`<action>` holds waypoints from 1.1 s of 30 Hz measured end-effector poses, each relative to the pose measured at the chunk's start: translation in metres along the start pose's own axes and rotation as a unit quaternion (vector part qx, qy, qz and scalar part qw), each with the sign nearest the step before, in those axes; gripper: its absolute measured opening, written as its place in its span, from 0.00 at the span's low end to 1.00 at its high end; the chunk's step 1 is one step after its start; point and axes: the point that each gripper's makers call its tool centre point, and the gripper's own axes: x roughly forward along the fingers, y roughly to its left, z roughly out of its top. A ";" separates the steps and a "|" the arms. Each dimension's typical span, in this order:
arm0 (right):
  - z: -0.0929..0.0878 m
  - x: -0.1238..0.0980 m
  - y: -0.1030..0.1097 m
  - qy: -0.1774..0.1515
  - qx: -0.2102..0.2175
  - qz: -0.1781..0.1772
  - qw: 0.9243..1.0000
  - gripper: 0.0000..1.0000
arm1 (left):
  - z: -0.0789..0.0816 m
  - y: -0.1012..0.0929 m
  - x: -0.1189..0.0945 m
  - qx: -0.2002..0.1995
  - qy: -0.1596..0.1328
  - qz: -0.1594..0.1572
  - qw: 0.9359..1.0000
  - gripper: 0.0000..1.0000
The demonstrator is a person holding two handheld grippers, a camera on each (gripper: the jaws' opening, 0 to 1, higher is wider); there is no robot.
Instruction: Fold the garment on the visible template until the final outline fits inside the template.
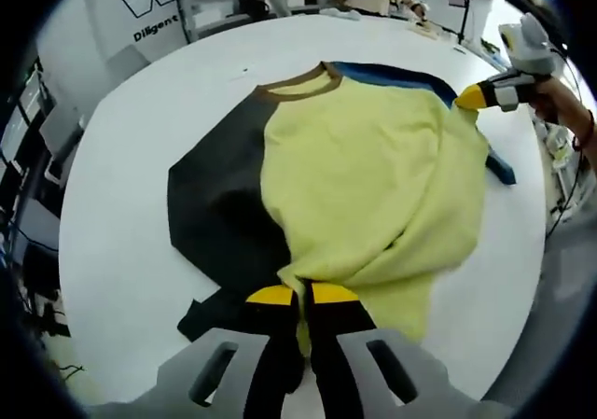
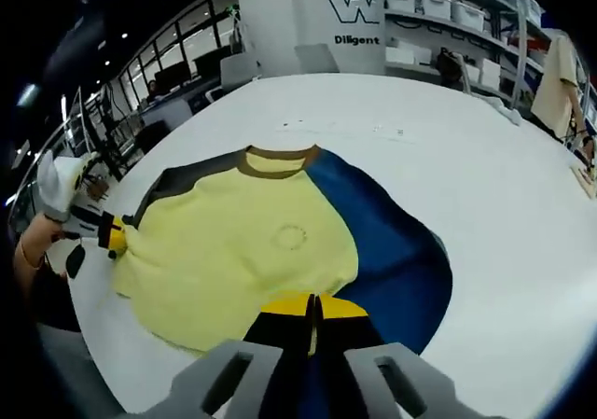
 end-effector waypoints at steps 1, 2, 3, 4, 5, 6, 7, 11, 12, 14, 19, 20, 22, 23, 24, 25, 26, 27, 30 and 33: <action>0.000 0.003 -0.003 0.001 -0.014 -0.009 1.000 0.00 | 0.000 0.000 0.000 -0.002 -0.001 0.001 1.000 0.02; 0.000 0.005 -0.002 0.000 -0.012 -0.007 1.000 0.00 | 0.001 0.001 0.001 -0.004 -0.002 0.002 1.000 0.02; -0.002 0.008 -0.002 0.004 -0.013 -0.004 1.000 0.00 | 0.001 0.001 0.001 -0.007 -0.003 0.004 1.000 0.02; -0.004 0.010 -0.003 0.009 -0.011 -0.005 1.000 0.00 | 0.001 0.001 0.002 -0.008 -0.003 0.003 1.000 0.02; -0.006 0.011 -0.004 0.012 -0.012 -0.006 1.000 0.00 | 0.001 0.001 0.002 -0.009 -0.003 0.003 1.000 0.02; -0.008 0.013 -0.006 0.017 -0.017 -0.007 1.000 0.00 | 0.001 0.001 0.002 -0.011 -0.003 0.002 1.000 0.02; -0.009 0.015 -0.007 0.018 -0.016 -0.007 1.000 0.00 | 0.001 0.001 0.002 -0.011 -0.003 0.002 1.000 0.02; -0.013 0.019 -0.009 0.025 -0.005 -0.006 1.000 0.00 | 0.000 0.000 0.002 -0.012 -0.005 0.002 1.000 0.02; -0.014 0.019 -0.009 0.026 -0.005 -0.006 1.000 0.00 | 0.000 0.001 0.002 -0.015 -0.007 0.002 1.000 0.02; -0.020 0.023 -0.010 0.035 -0.003 -0.006 0.999 0.00 | 0.000 0.001 0.002 -0.022 -0.009 0.001 1.000 0.03; -0.019 0.024 -0.011 0.030 0.013 -0.004 0.999 0.00 | 0.000 -0.003 -0.003 -0.071 -0.037 -0.012 0.997 0.12; -0.019 0.024 -0.011 0.030 0.018 -0.005 0.999 0.00 | 0.000 -0.005 -0.004 -0.075 -0.040 -0.014 0.996 0.17; -0.017 0.023 -0.012 0.029 0.029 -0.003 0.999 0.00 | 0.000 -0.005 -0.008 -0.076 -0.047 -0.012 0.996 0.22; -0.011 0.022 -0.011 0.012 0.050 0.000 0.999 0.00 | -0.001 -0.007 -0.010 -0.072 -0.048 -0.011 0.996 0.24; -0.010 0.019 -0.011 0.010 0.049 0.006 0.999 0.03 | -0.001 -0.007 -0.012 -0.070 -0.048 -0.010 0.996 0.27; -0.006 0.016 -0.009 0.001 0.058 0.013 0.998 0.07 | -0.001 -0.008 -0.013 -0.070 -0.049 -0.010 0.996 0.30; 0.000 0.013 -0.005 -0.013 0.061 0.024 0.998 0.12 | -0.002 -0.010 -0.016 -0.065 -0.052 -0.014 0.996 0.33; 0.003 0.010 -0.003 -0.018 0.066 0.032 0.997 0.17 | -0.003 -0.011 -0.019 -0.068 -0.054 -0.017 0.996 0.34; 0.004 0.003 0.002 -0.023 0.060 0.041 0.997 0.26 | -0.007 -0.016 -0.023 -0.070 -0.056 -0.026 0.996 0.36; 0.003 -0.003 0.005 -0.024 0.051 0.046 0.997 0.30 | -0.011 -0.022 -0.028 -0.067 -0.058 -0.032 0.996 0.40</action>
